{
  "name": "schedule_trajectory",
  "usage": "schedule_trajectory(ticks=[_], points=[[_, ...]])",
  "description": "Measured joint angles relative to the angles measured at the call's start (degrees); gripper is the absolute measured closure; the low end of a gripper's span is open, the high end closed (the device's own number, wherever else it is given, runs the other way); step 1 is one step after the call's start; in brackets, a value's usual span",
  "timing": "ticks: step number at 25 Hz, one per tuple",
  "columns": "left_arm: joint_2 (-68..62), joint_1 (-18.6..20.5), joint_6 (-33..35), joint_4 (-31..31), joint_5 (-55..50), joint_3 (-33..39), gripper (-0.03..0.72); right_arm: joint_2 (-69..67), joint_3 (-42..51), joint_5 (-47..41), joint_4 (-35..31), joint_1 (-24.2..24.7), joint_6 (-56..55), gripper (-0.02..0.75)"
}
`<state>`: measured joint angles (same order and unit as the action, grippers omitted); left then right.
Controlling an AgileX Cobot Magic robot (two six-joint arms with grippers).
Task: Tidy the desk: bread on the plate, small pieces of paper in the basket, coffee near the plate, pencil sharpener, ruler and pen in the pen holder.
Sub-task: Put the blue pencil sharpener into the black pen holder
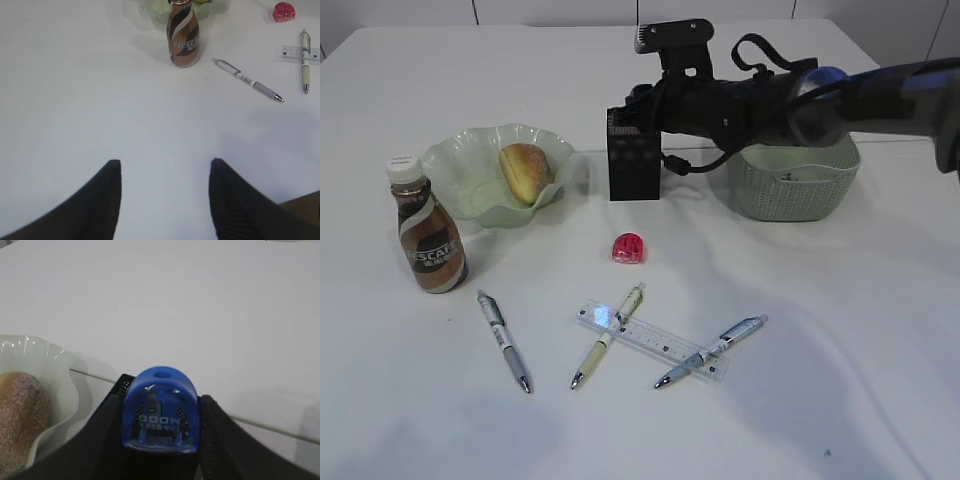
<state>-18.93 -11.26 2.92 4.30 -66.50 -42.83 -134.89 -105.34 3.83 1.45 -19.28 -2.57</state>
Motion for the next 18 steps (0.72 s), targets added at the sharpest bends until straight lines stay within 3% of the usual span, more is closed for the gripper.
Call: schedule_trajectory(ticks=[18], points=[[0.0,0.0,0.0,0.0,0.0,0.0,0.294,-1.3,0.0,0.04,0.11,0.0,0.0,0.391]])
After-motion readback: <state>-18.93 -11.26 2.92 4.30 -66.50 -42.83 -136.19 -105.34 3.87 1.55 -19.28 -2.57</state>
